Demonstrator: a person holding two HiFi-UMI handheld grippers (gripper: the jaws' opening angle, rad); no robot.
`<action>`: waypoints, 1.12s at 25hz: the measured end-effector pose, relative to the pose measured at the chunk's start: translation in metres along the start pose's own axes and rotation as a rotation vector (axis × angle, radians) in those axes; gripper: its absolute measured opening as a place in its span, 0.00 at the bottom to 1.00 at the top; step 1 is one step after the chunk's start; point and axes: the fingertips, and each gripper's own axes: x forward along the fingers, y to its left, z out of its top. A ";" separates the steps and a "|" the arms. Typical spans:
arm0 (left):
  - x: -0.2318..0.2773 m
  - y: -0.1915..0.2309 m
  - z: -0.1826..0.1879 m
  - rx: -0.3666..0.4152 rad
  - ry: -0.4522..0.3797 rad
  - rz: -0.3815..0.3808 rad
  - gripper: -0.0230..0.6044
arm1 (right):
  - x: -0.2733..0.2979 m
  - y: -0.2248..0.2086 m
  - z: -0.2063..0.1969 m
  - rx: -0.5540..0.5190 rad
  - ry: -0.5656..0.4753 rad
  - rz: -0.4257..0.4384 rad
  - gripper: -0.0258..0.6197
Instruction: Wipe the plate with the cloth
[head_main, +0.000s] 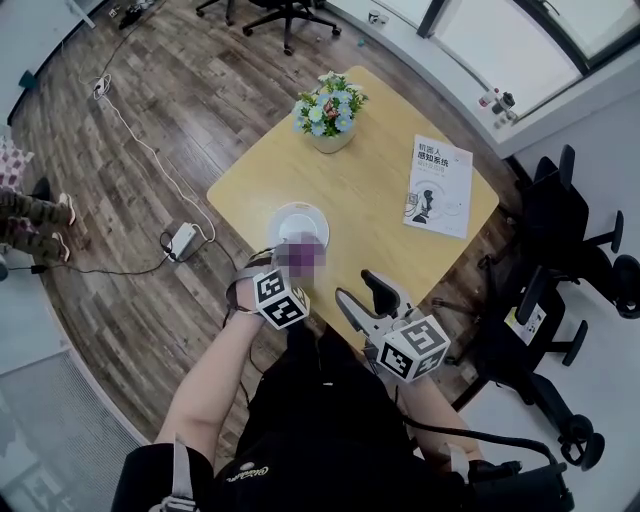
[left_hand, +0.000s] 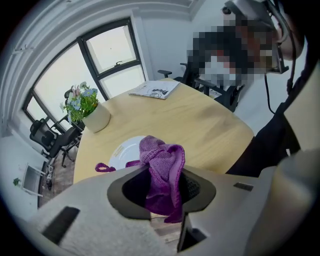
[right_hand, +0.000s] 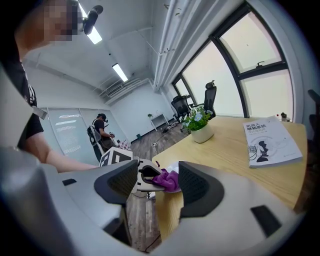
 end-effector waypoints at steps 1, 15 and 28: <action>-0.002 -0.004 -0.001 -0.013 -0.003 -0.010 0.23 | 0.000 0.001 0.001 -0.002 -0.001 0.002 0.43; -0.165 0.033 0.051 -0.459 -0.529 0.118 0.23 | -0.020 0.024 0.086 -0.123 -0.194 0.002 0.43; -0.346 0.067 0.104 -0.452 -0.937 0.321 0.23 | -0.062 0.096 0.188 -0.305 -0.432 0.085 0.43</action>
